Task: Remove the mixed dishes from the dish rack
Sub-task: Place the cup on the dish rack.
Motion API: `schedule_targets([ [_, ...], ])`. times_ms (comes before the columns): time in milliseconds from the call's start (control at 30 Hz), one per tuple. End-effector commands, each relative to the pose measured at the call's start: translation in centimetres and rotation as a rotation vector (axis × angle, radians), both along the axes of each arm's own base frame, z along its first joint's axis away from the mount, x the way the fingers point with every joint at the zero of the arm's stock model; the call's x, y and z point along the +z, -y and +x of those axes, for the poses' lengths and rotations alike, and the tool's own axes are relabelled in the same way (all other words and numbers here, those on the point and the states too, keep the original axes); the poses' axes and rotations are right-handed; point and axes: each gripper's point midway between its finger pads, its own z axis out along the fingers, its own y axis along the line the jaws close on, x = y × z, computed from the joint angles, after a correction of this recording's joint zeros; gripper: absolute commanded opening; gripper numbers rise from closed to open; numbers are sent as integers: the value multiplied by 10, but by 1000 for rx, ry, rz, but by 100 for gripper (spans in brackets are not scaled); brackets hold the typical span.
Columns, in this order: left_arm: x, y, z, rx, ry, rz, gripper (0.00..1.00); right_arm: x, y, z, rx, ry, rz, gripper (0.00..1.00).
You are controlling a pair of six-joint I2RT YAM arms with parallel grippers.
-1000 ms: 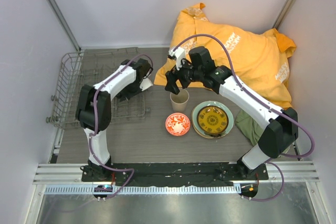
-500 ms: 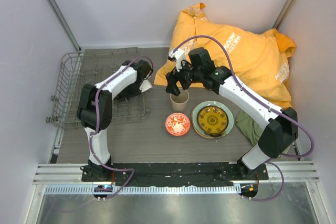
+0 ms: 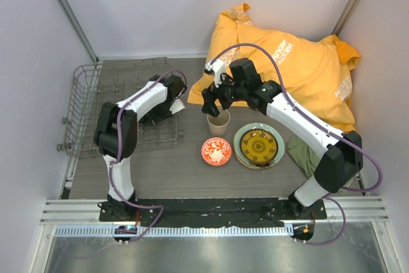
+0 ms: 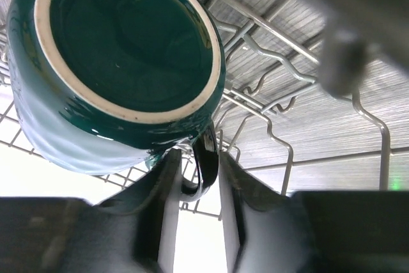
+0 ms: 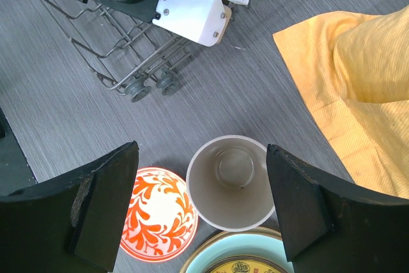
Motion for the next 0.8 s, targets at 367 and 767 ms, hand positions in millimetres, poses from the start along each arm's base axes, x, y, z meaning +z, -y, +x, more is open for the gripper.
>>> schedule_targets([
  [367,48,22,8,-14,148,-178,62,8,-2,-3,18,31,13,86],
  [767,82,41,6,21,216,-437,73,7,-1,-5,21,28,12,86],
])
